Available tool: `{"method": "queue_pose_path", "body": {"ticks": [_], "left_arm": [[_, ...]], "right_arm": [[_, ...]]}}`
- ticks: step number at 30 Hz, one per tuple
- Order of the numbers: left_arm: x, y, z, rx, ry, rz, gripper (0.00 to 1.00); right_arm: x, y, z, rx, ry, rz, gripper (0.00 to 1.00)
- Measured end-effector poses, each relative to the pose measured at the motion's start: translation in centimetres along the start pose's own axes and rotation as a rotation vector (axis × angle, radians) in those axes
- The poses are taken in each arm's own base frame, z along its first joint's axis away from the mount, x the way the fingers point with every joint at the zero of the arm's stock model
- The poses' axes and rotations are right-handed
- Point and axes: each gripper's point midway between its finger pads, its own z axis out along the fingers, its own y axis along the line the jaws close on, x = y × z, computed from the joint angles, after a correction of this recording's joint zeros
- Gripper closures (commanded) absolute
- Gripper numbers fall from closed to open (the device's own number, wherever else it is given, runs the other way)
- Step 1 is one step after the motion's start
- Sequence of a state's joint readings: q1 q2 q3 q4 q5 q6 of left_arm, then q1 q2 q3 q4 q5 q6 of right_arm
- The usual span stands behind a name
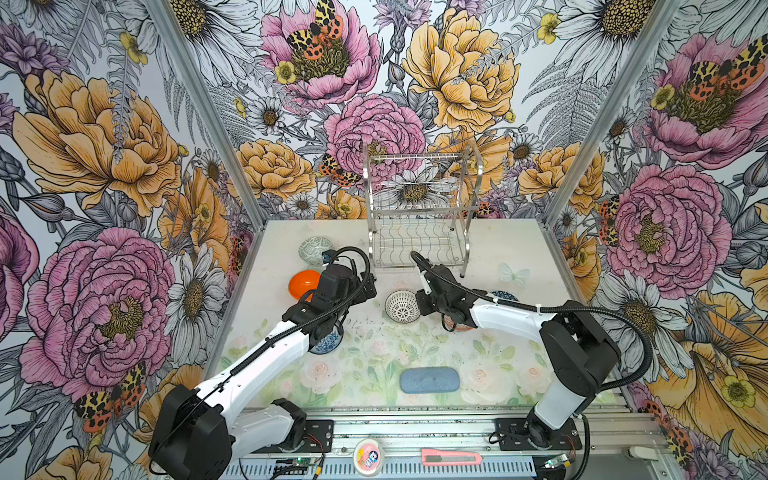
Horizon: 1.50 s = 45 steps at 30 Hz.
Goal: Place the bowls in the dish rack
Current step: 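Lower the right gripper onto the bowl's rim and close it, then lift and tilt the held bowl upward with the right gripper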
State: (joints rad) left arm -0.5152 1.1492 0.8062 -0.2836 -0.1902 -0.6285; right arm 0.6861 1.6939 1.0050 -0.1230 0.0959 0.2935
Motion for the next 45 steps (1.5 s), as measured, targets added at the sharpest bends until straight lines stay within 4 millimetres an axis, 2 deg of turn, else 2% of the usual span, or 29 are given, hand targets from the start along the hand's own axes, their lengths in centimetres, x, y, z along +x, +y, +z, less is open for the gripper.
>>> {"method": "queue_pose_path", "body": {"ticks": [6, 13, 19, 22, 26, 31, 37, 45], "left_arm": [[0.1, 0.6, -0.4, 0.036, 0.021, -0.059, 0.01], [-1.1, 1.1, -1.8, 0.075, -0.005, -0.118, 0.01], [-1.2, 1.6, -2.4, 0.097, -0.003, -0.155, 0.01], [-0.8, 1.8, -2.5, 0.105, 0.007, -0.163, 0.01], [-0.4, 2.5, -2.5, 0.109, 0.02, -0.192, 0.01], [0.1, 3.4, -2.5, 0.119, 0.032, -0.238, 0.01], [0.1, 4.2, -2.6, 0.122, 0.031, -0.272, 0.01], [-0.1, 3.9, -2.7, 0.138, 0.028, -0.281, 0.02]], "right_arm": [[-0.5, 3.2, -1.5, -0.043, -0.028, -0.087, 0.6], [0.8, 8.8, -2.8, -0.128, -0.017, -0.227, 0.57], [0.1, 11.4, -2.2, -0.141, -0.011, -0.271, 0.57], [0.6, 11.7, -1.0, -0.119, 0.019, -0.285, 0.6], [2.2, 11.0, 0.6, -0.075, 0.077, -0.303, 0.64], [3.6, 10.3, 1.5, -0.041, 0.122, -0.326, 0.71], [4.0, 10.1, 2.1, -0.027, 0.134, -0.333, 0.81], [3.4, 10.1, 2.1, -0.03, 0.124, -0.326, 0.91]]}}
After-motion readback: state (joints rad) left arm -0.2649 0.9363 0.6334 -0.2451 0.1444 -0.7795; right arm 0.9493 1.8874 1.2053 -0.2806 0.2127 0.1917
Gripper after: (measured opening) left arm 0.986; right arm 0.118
